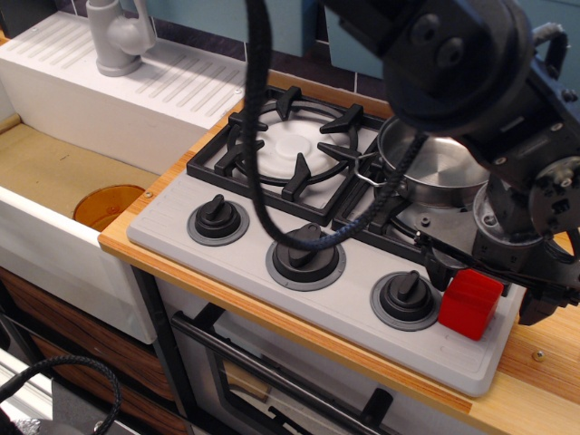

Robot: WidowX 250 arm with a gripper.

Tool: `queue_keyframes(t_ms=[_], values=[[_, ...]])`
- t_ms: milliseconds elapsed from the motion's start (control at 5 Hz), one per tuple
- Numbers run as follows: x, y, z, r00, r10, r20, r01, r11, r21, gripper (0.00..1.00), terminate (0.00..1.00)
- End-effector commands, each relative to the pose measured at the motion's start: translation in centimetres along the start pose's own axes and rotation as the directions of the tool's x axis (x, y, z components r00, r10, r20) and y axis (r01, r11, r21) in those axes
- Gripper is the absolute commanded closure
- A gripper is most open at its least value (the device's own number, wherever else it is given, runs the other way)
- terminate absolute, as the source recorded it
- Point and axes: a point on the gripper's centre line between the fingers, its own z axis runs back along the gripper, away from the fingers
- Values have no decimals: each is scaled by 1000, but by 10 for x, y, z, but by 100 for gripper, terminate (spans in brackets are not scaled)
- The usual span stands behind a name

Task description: Put redcube in pan and put pan on stove

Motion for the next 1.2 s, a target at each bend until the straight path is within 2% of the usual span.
queue_keyframes(t_ms=[0, 400, 600, 800, 1000], values=[[3, -2, -5, 1000, 18, 16, -18, 1000, -12, 100, 0], [5, 1, 7, 1000, 2, -10, -1, 1000, 7, 100, 0], [16, 3, 32, 999, 3, -43, -1, 1000, 28, 100, 0], [38, 5, 64, 997, -16, -77, 21, 998, 59, 100, 0], [73, 13, 83, 993, -56, -106, 63, 996, 66, 100, 0]])
